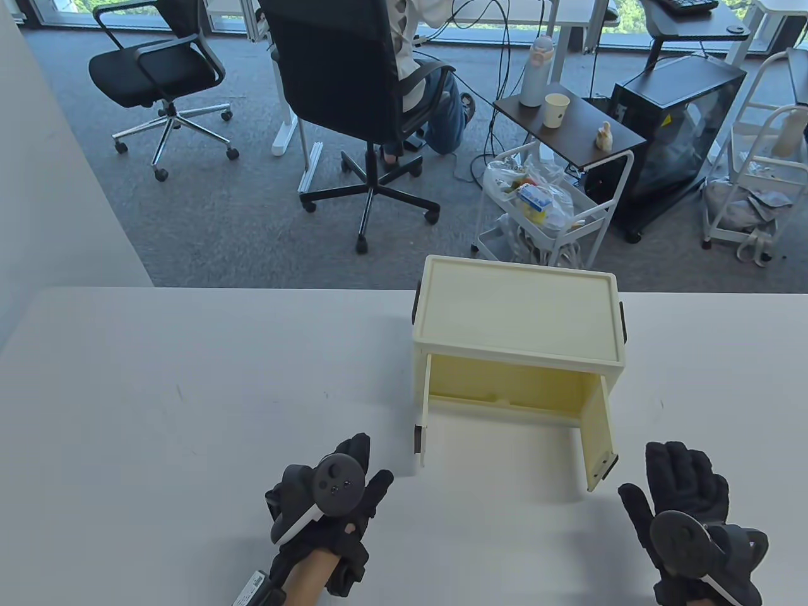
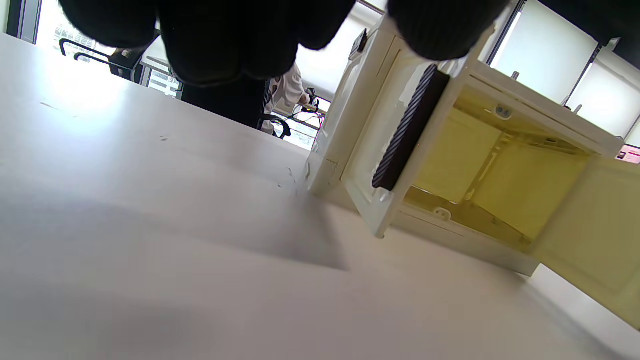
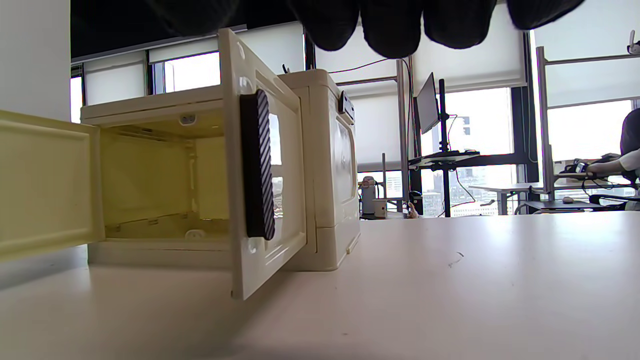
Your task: Close cabinet door
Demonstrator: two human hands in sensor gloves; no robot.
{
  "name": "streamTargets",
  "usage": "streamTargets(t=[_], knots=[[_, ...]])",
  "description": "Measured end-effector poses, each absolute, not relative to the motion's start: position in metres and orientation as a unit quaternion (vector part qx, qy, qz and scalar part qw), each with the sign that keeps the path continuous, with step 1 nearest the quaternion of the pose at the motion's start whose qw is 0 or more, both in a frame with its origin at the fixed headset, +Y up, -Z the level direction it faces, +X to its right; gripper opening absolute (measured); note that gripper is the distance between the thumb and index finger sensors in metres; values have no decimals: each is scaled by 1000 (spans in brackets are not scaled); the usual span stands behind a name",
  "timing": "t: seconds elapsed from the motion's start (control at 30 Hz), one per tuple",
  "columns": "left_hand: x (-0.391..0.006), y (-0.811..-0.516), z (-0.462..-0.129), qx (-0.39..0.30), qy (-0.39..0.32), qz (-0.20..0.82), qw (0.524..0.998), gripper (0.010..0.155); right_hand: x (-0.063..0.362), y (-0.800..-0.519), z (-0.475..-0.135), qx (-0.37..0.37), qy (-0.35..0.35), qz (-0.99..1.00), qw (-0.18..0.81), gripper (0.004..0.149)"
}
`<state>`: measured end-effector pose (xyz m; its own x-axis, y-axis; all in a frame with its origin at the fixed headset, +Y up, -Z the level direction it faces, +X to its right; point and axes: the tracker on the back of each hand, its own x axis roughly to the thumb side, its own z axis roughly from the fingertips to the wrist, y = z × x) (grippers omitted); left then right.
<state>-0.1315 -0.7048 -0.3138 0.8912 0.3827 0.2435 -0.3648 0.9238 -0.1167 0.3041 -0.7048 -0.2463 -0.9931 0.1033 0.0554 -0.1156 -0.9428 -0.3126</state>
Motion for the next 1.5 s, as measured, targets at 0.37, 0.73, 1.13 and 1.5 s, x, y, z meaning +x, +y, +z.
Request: streamTargets(t=[0.37, 0.73, 1.13, 1.5], knots=[[-94, -712, -352, -53, -144, 179, 972, 66, 313, -703, -243, 1, -168, 984, 56, 72], [-86, -718, -362, -54, -157, 176, 970, 61, 316, -703, -246, -2, -160, 985, 70, 72], [-63, -718, -365, -57, -171, 169, 969, 56, 317, -702, -245, -6, -161, 983, 83, 72], [-31, -718, -375, -62, -183, 159, 968, 54, 322, -700, -244, -10, -165, 981, 101, 72]])
